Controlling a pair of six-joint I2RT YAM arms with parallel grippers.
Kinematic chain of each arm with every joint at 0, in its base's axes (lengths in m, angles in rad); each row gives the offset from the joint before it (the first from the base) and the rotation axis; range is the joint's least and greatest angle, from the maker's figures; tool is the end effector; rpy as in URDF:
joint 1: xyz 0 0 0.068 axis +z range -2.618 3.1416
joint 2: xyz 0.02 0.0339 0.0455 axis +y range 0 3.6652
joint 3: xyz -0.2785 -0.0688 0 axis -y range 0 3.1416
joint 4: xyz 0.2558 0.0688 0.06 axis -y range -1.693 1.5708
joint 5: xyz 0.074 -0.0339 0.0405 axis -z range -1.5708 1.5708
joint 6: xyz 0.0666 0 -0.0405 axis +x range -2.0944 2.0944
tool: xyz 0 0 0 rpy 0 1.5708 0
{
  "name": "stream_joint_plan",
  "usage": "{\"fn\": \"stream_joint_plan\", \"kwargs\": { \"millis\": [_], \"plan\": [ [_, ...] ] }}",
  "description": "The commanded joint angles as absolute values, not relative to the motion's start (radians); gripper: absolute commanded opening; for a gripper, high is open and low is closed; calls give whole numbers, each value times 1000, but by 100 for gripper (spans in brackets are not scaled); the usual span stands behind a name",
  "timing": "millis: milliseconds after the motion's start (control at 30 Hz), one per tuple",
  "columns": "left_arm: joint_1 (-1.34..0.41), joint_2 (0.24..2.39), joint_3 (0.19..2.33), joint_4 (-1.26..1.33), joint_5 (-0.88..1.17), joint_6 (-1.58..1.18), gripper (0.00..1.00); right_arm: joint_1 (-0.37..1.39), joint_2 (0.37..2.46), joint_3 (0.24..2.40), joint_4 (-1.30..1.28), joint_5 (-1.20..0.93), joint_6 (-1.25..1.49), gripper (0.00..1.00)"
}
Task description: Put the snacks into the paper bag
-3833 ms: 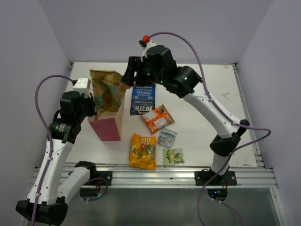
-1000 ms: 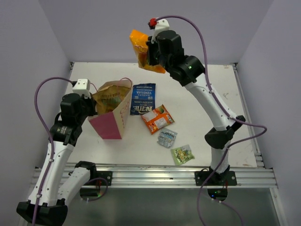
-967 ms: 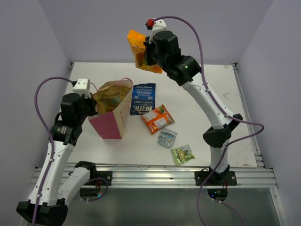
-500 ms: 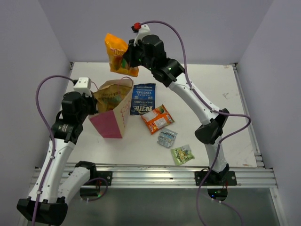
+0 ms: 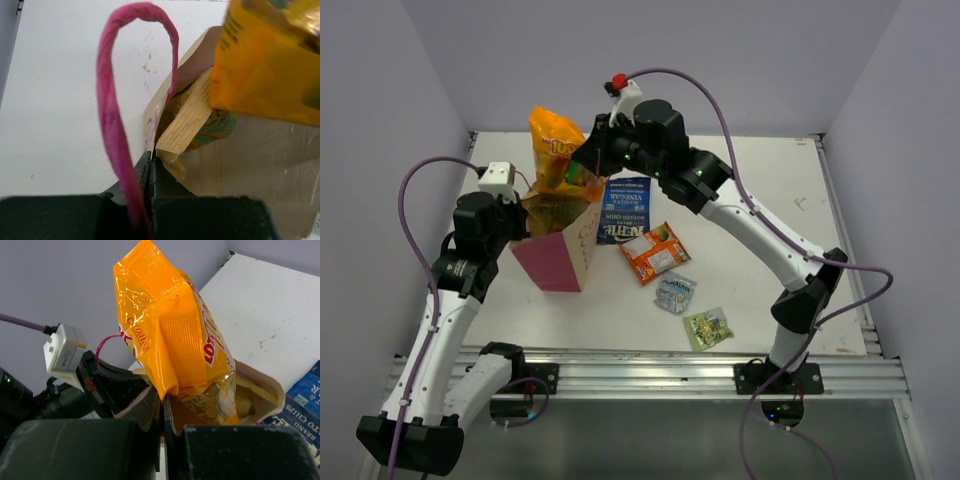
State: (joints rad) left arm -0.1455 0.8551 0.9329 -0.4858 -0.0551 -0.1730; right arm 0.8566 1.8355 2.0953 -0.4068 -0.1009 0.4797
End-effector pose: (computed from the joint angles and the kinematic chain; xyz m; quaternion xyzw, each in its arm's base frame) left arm 0.2148 -0.0278 0.3476 -0.0266 0.8351 -0.0643 0.5457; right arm 0.2985 0.3546 0.4855 -0.1740 0.7366 0.4342 0.4885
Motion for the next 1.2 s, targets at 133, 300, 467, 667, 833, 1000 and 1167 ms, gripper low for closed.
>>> {"fn": "stream_joint_plan", "kwargs": {
  "millis": [133,300,467,667,833,1000,1167],
  "plan": [
    [-147,868,920,-460,-38,-184,0,861,1606,1817,-311,-161,529,0],
    [-147,870,922,-462,-32,-184,0,861,1637,1718,-266,-184,549,0],
    [-147,859,922,-474,-37,-184,0,862,1733,1842,-270,-190,546,0],
    [-147,844,911,-477,-38,-187,0,870,1896,2101,-253,-212,571,0],
    [-147,841,914,-479,-41,-189,0,881,2055,2361,-295,-229,578,0],
    [-147,834,911,-482,-48,-187,0,894,2085,2358,-265,-230,614,0],
    [-147,845,913,-476,-45,-189,0,907,2108,2364,-239,-218,644,0]
  ]
}}
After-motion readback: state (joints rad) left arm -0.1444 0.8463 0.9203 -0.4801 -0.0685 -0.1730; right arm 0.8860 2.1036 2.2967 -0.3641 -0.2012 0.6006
